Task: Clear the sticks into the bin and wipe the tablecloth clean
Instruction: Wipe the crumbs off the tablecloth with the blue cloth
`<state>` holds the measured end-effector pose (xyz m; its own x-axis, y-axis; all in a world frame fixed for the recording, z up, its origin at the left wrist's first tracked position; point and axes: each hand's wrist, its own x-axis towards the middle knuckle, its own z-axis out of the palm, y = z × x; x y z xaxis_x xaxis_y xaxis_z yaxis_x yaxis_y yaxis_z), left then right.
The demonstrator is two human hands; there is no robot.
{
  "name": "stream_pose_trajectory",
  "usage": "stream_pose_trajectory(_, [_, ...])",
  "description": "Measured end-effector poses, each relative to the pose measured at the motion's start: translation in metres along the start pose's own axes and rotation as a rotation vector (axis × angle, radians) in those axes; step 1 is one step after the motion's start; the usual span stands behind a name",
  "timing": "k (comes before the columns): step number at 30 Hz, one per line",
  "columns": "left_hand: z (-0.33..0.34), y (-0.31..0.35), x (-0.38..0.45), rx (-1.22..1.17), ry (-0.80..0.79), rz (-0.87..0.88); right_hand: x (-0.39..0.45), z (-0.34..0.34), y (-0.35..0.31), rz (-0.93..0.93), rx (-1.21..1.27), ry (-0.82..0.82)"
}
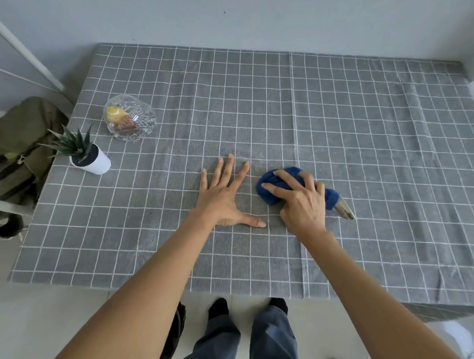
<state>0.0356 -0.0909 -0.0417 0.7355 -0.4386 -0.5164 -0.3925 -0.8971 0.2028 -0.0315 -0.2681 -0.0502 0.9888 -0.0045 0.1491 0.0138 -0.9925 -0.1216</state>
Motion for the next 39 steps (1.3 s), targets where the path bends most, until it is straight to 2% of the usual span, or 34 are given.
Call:
stream_pose_trajectory(3, [0.0,0.0,-0.001,0.006,-0.003,0.0,0.001,0.001,-0.006,0.08,0.026,0.004])
stream_pose_trajectory(8, [0.0,0.0,0.0,0.008,-0.008,-0.001,-0.011,0.002,0.002,-0.085,-0.025,0.005])
stream_pose_trajectory(13, [-0.002,0.0,-0.001,0.015,-0.029,0.001,0.002,-0.002,0.006,0.077,0.004,-0.019])
stream_pose_trajectory(17, [-0.001,0.0,-0.001,0.015,-0.018,0.004,-0.028,0.001,0.002,-0.097,-0.033,-0.019])
stream_pose_trajectory(21, [-0.002,0.0,-0.001,0.017,-0.027,0.002,-0.034,-0.002,0.003,-0.094,-0.091,-0.093])
stream_pose_trajectory(26, [-0.004,0.001,-0.003,0.016,-0.031,-0.004,-0.047,-0.006,0.011,-0.124,-0.086,-0.031])
stream_pose_trajectory(30, [-0.006,0.001,-0.004,-0.002,-0.037,0.01,-0.066,-0.012,0.035,-0.072,-0.104,-0.031])
stream_pose_trajectory(34, [0.005,-0.002,-0.017,-0.012,-0.007,0.032,-0.05,-0.023,0.038,0.034,-0.027,0.019])
stream_pose_trajectory(39, [0.022,-0.004,-0.027,-0.011,0.048,0.02,-0.024,-0.019,-0.004,-0.121,-0.029,-0.073])
